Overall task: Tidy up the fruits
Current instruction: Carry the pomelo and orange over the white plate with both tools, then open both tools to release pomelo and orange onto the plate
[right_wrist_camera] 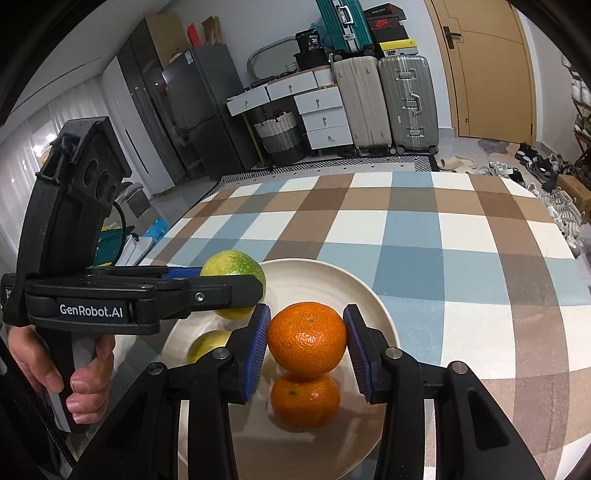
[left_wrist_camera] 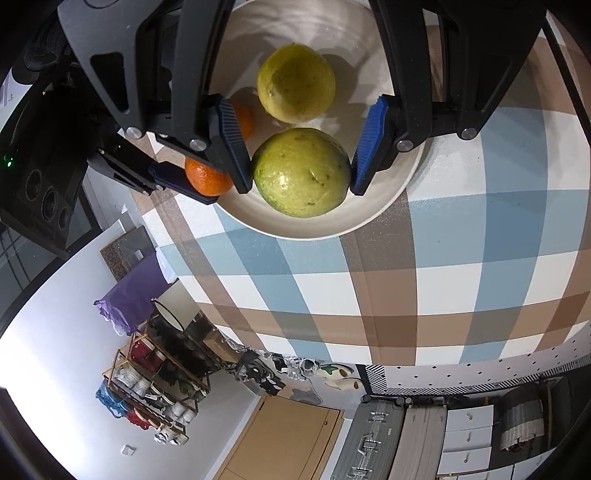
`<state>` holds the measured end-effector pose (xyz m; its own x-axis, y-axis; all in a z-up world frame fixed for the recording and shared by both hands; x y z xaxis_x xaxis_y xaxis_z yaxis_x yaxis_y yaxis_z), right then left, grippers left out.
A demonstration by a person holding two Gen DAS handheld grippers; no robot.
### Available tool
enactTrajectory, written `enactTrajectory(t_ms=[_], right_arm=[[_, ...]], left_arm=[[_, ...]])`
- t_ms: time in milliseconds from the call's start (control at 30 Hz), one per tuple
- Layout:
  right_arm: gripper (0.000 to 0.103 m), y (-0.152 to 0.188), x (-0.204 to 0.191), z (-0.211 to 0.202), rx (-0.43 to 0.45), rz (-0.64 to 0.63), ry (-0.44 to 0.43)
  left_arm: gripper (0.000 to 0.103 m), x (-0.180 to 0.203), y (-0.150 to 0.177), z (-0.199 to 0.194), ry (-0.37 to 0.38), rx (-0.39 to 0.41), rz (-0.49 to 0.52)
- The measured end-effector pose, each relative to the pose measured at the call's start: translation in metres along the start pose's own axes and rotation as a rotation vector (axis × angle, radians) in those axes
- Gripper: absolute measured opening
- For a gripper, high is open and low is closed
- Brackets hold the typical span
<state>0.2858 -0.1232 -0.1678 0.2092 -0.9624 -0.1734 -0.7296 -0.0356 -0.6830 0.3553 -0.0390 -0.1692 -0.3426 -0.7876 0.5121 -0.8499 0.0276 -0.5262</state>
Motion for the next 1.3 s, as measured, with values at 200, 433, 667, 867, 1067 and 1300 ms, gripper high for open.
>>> enactTrajectory(t_ms=[200,433,667,867,1067,1300], right_arm=[[0.041,0.003,0.000,0.009,-0.009,-0.017,0.003],[0.044,0.005,0.000,0.011,-0.003,-0.050,0.047],[0.063,0.003,0.003,0.003,0.030,-0.060,0.064],[0.070,0.000,0.008,-0.016,0.072,-0.024,0.061],[0.079,-0.002,0.009,-0.049,0.121,0.000,0.071],[0.085,0.002,-0.001,-0.093,0.175,-0.004,0.078]], left_arm=[[0.052,-0.003,0.000,0.016,0.004,-0.019,-0.005],[0.052,-0.006,-0.001,0.024,0.012,-0.025,-0.010],[0.052,-0.003,-0.002,0.021,0.012,-0.026,0.002],[0.052,-0.002,-0.002,0.001,-0.003,-0.005,-0.012],[0.055,0.011,0.005,-0.032,-0.026,0.047,0.008],[0.064,0.027,0.028,-0.073,-0.080,0.100,0.027]])
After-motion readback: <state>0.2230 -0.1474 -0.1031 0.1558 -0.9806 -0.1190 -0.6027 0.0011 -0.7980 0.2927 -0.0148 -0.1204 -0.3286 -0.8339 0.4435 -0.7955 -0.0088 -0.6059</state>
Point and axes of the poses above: each gripper's, at about its wrist camera, not at the fingertips, and z roughly the way its jaws point, x to its right, y to its underside, the point moved 7 cm from there along z, roughly the way its jaws point, and after that the axes turned 10 degrees about y, right-handed, at the moved point
